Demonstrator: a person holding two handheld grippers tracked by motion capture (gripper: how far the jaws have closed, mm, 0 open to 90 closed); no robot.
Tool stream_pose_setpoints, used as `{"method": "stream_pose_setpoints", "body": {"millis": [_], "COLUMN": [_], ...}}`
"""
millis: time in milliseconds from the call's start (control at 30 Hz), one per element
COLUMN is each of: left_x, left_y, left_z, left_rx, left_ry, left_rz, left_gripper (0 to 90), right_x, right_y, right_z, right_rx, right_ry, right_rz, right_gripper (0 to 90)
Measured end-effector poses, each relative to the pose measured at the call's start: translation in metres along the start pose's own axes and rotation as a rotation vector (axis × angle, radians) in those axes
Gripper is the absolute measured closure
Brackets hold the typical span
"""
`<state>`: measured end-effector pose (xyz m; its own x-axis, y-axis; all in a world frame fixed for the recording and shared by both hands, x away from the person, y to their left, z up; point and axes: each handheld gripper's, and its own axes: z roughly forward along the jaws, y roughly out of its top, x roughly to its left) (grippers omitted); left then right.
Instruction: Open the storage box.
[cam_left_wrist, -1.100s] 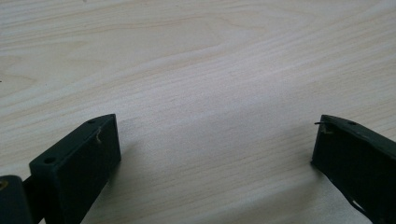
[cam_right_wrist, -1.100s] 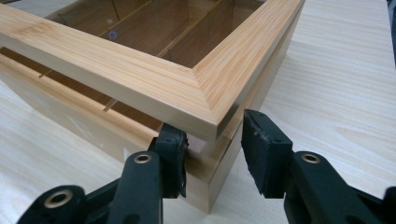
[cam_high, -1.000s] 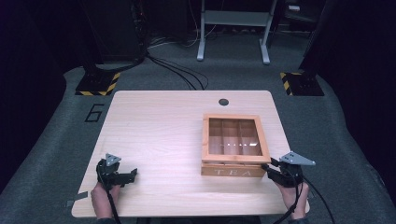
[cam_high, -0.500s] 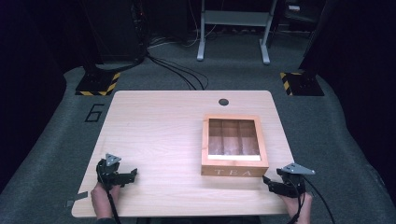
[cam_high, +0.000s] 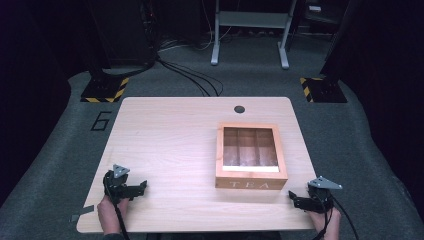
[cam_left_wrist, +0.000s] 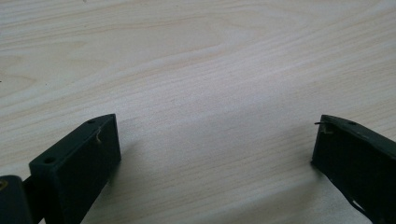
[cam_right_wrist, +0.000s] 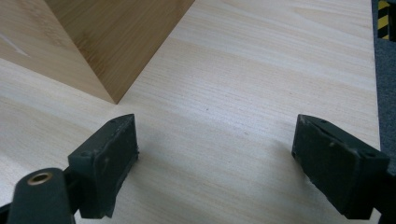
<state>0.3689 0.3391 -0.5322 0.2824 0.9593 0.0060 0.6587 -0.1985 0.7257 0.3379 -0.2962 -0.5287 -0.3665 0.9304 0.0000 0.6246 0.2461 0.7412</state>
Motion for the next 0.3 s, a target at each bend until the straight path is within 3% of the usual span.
{"method": "stream_pose_setpoints", "body": {"millis": [300], "left_x": [0.0], "left_y": [0.0], "left_z": [0.0], "left_rx": [-0.001], "left_ry": [0.0], "left_rz": [-0.001], "left_gripper": [0.8], "right_x": [-0.0031], "right_y": [0.0029], "right_z": [0.0039], "right_rx": [0.019], "right_ry": [0.002], "right_rz": [0.002], "right_gripper": [4.9]}}
